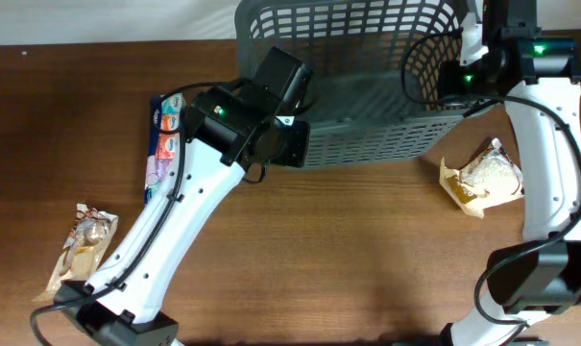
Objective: Pack container
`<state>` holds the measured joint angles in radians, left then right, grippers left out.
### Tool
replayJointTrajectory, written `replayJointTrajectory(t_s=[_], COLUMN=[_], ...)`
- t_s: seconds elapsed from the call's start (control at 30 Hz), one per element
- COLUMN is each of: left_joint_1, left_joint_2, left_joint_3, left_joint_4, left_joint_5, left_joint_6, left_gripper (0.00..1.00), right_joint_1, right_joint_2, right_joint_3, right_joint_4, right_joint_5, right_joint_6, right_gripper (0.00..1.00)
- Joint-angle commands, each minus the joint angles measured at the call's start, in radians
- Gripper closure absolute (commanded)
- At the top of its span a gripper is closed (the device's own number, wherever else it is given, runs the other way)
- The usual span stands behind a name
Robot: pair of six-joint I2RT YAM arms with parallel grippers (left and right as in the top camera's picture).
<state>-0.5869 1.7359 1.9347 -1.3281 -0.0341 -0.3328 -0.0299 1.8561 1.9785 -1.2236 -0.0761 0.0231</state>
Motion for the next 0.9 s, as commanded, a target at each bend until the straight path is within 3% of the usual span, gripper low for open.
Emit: replayJointTrajectory(t_s=[0.0, 0.17, 0.33, 0.5, 0.67, 0.87], left_joint_1=[-0.015, -0.024, -0.008, 0.095, 0.182, 0.185], left_joint_2=[-0.049, -0.158, -0.295, -0.364, -0.365, -0.364], left_joint_3=[-0.008, -0.008, -0.008, -0.008, -0.008, -0.008], left_joint_4=[0.001, 0.004, -0.026, -0.112, -0.154, -0.146], left_joint_5=[-0.015, -0.040, -0.228, -0.364, -0.368, -0.454], left_joint_6=[0.016, 0.016, 0.015, 0.003, -0.011, -0.011], left_gripper=[0.98, 0.98, 0.98, 0.98, 0.93, 0.91], right_joint_1=[0.004, 0.002, -0.011, -0.146, -0.369, -0.448], right_joint_2=[-0.004, -0.004, -0.004, -0.004, 0.006, 0.085], right_joint_3=[0.059, 0.264, 0.520, 0.574, 0.563, 0.562], right_joint_4=[0.003, -0.075, -0.182, -0.217, -0.174, -0.117], right_joint_5=[-0.045, -0.019, 0.178, 0.324, 0.244, -0.026], right_joint_6=[0.000, -0.011, -0.010, 0.091, 0.138, 0.007], right_gripper=[0.96, 0.96, 0.96, 0.96, 0.96, 0.96])
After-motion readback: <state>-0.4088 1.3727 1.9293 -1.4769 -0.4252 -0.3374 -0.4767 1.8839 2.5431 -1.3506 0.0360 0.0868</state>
